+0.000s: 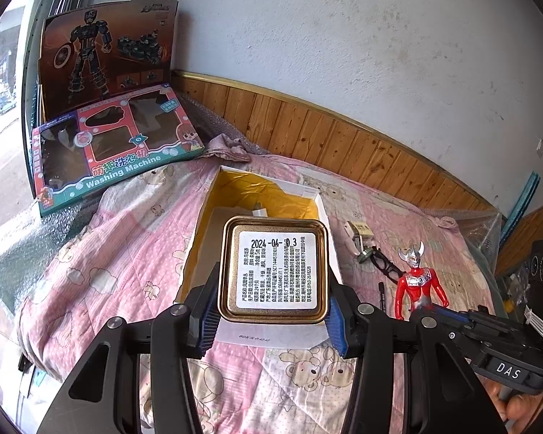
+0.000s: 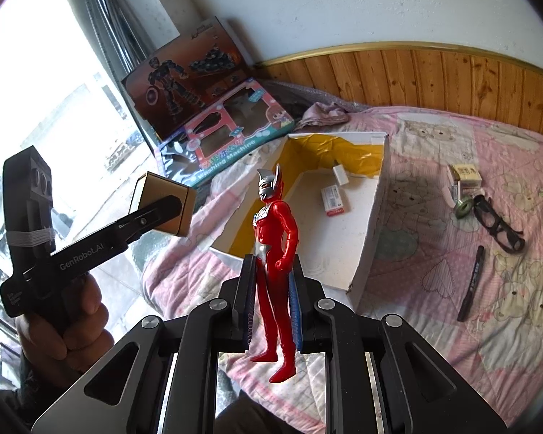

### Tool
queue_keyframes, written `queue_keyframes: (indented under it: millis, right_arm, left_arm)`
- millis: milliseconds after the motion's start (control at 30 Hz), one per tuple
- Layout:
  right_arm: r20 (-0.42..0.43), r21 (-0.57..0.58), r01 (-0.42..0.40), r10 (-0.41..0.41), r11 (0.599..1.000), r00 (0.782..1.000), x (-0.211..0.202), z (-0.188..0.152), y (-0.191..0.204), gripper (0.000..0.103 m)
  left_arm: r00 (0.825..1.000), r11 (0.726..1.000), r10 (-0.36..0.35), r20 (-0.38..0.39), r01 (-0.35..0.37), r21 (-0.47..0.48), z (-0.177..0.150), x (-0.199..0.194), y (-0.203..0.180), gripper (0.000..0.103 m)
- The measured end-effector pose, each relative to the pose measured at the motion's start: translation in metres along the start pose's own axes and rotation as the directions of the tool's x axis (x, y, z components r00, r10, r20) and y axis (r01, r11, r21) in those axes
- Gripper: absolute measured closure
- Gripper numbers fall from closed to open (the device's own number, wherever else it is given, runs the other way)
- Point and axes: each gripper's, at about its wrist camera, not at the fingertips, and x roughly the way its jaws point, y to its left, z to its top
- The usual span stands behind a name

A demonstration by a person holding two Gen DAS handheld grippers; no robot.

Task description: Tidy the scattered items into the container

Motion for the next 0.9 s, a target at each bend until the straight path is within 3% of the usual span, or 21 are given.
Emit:
queue_keyframes:
  millis: [900]
  right_arm:
    - [-0.032, 0.011, 0.024, -0.024, 1.000, 0.999, 0.047, 0.044, -0.019, 0.086]
  left_arm:
    - [0.994, 0.995, 0.071, -0.088, -0.064, 0.080, 0.023, 0.075, -0.013, 0.053]
